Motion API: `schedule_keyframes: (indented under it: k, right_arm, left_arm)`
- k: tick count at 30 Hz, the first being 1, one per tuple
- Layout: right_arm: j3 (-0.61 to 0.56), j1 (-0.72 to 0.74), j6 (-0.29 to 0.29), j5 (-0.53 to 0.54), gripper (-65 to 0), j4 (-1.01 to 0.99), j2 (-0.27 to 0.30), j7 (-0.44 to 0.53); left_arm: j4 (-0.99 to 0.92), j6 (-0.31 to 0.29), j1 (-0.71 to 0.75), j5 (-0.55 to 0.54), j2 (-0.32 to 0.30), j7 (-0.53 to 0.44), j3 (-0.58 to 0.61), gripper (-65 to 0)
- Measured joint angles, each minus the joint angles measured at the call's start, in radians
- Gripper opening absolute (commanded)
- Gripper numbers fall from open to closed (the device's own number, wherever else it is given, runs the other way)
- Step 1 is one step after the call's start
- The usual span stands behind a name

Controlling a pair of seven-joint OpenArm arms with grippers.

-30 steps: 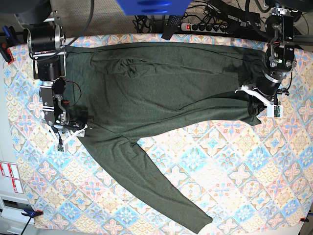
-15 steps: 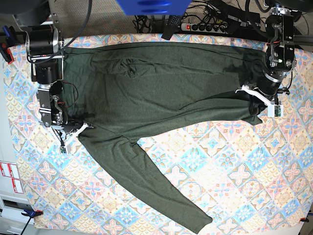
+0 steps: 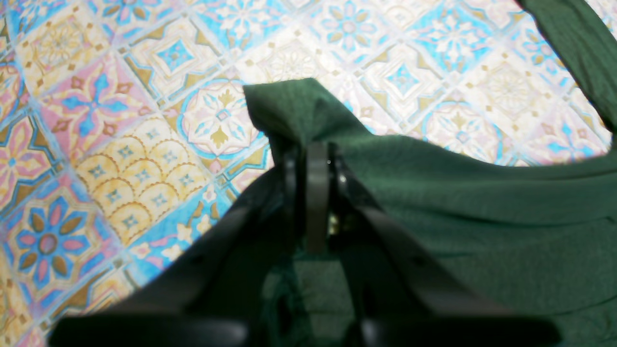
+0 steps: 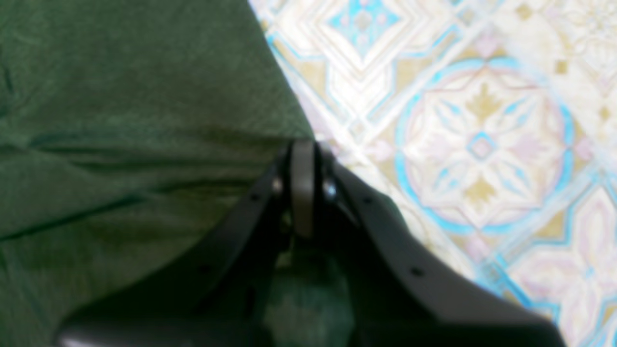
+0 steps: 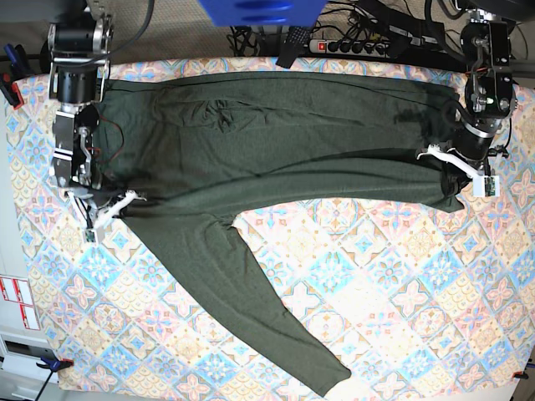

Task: Fold the T-shirt properly
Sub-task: 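Grasp the folded edge of the shirt with both grippers and lift it, then fold the lifted edge with both grippers onto the collar edge and release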

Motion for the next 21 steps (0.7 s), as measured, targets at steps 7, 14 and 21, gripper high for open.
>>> schedule_keyframes:
  k: [7,14,21]
  right_arm:
    - [0.071,-0.143,0.002,0.000,-65.0,0.166,-0.002,-0.011]
    - [0.134,-0.267,0.003,0.004,-65.0,0.312,-0.001,-0.011]
    - [0.138,-0.365,0.007,0.005,-65.0,0.431,-0.003,-0.008]
  left_arm:
    - [0.001,0.001,0.052,0.004,-0.005,0.005,-0.005,-65.0]
    - [-0.002,-0.001,0.075,0.004,0.000,0.003,-0.031,-65.0]
    - [-0.066,-0.001,0.069,0.005,-0.005,0.002,-0.062,-65.0]
